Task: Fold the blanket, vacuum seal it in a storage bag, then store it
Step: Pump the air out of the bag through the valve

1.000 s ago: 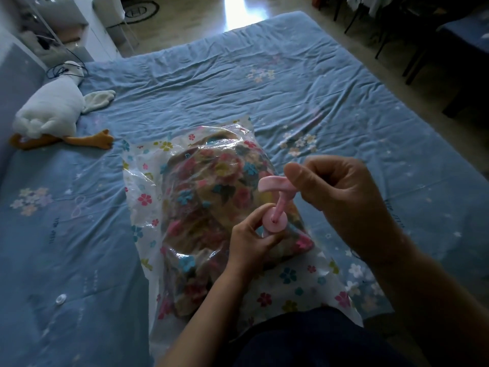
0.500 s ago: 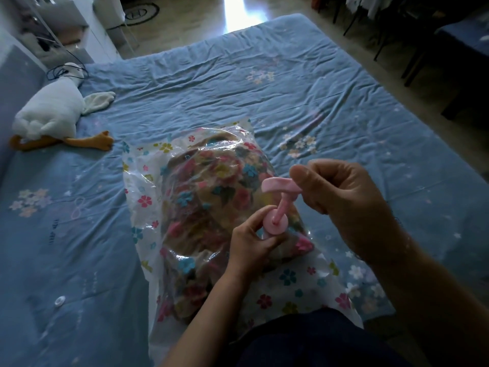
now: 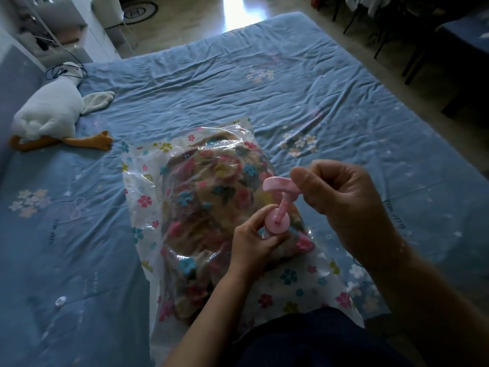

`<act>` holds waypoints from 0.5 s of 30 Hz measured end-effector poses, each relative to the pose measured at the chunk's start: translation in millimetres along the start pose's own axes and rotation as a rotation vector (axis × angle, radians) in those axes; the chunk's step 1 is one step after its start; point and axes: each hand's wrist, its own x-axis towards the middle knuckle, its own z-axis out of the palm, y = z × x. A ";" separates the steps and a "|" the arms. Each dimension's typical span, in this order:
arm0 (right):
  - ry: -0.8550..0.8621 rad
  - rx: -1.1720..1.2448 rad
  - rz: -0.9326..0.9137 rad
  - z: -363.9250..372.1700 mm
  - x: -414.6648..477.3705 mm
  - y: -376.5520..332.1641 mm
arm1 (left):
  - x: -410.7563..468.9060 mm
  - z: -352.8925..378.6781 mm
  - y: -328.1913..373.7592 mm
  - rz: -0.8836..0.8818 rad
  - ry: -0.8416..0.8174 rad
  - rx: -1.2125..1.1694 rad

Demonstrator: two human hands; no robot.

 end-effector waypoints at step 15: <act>-0.034 -0.047 0.021 1.6 3.2 0.2 | -2.3 0.3 -0.5 -0.021 0.030 -0.005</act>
